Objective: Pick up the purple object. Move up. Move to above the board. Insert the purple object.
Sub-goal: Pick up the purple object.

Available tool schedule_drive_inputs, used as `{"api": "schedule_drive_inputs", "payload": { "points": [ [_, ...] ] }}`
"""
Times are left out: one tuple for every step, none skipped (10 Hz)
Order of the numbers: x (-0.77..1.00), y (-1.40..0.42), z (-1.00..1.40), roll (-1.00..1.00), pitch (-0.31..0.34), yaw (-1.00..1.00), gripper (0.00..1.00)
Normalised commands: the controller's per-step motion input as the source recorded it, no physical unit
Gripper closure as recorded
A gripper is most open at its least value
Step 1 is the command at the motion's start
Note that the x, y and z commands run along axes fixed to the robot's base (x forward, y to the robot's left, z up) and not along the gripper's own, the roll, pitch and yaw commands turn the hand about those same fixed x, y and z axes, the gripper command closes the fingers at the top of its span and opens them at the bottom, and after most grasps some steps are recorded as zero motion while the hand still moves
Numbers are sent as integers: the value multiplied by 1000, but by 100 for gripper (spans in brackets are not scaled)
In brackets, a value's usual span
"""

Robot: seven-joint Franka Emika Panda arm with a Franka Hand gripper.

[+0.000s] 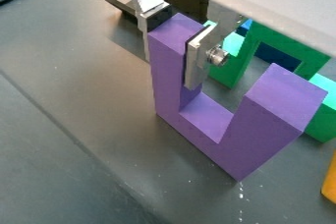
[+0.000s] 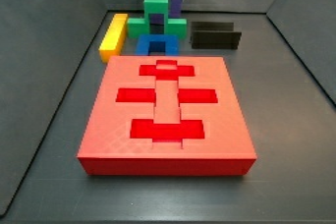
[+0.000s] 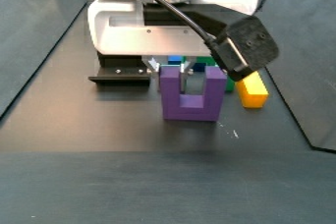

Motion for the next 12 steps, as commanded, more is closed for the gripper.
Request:
{"api": "schedule_drive_inputs", "payload": {
  "points": [
    [0,0,0,0,0,0,100],
    [0,0,0,0,0,0,100],
    [0,0,0,0,0,0,100],
    [0,0,0,0,0,0,100],
    [0,0,0,0,0,0,100],
    [0,0,0,0,0,0,100],
    [0,0,0,0,0,0,100],
    [0,0,0,0,0,0,100],
    [0,0,0,0,0,0,100],
    [0,0,0,0,0,0,100],
    [0,0,0,0,0,0,100],
    [0,0,0,0,0,0,100]
  ]
}}
